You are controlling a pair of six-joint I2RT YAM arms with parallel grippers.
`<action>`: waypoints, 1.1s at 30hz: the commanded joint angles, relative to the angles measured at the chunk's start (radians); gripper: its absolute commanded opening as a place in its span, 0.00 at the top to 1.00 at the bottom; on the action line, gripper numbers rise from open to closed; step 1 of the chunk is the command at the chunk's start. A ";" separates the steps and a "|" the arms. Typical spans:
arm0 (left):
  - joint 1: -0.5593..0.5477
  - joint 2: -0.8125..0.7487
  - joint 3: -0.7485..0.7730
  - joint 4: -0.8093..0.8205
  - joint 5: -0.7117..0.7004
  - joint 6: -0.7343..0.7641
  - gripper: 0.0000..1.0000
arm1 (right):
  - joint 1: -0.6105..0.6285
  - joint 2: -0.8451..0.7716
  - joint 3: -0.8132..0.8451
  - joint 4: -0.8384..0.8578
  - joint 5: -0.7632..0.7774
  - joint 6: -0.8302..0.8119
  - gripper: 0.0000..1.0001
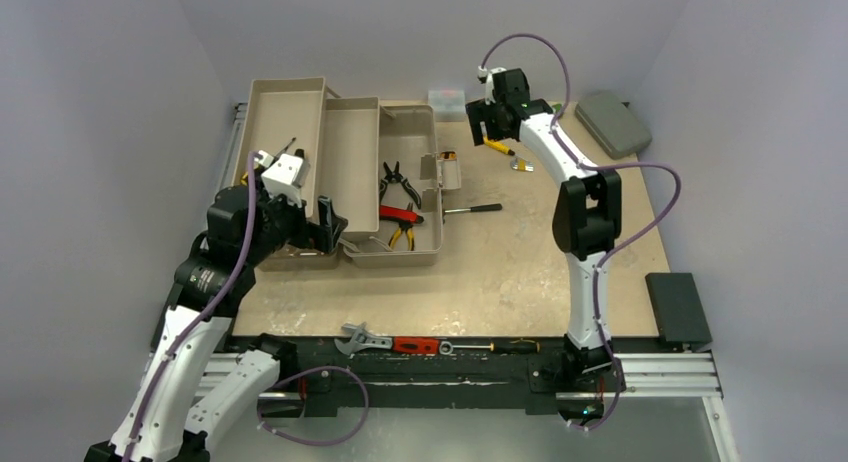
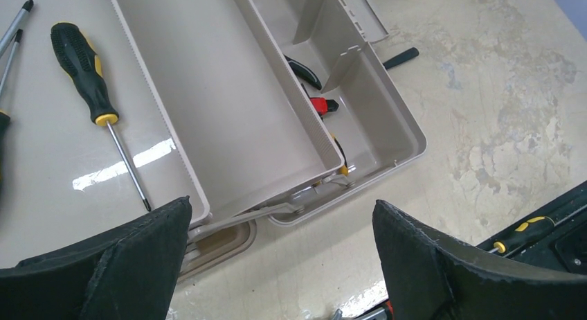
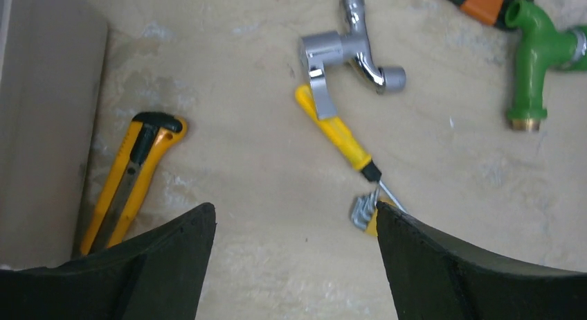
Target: Pack the tool kit
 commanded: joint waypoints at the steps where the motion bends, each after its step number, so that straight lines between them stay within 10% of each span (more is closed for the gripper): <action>1: -0.004 -0.016 -0.005 0.078 0.052 -0.007 0.01 | -0.034 0.149 0.266 -0.101 -0.098 -0.162 0.18; 23: -0.002 0.055 0.016 0.075 0.030 0.007 0.02 | -0.111 0.431 0.390 -0.151 -0.219 -0.354 0.22; 29: -0.003 0.045 0.011 0.073 0.020 0.009 0.02 | -0.111 0.410 0.359 -0.192 -0.305 -0.331 0.57; 33: -0.003 0.040 0.011 0.072 0.023 0.007 0.02 | -0.112 0.298 0.217 -0.179 -0.355 -0.303 0.99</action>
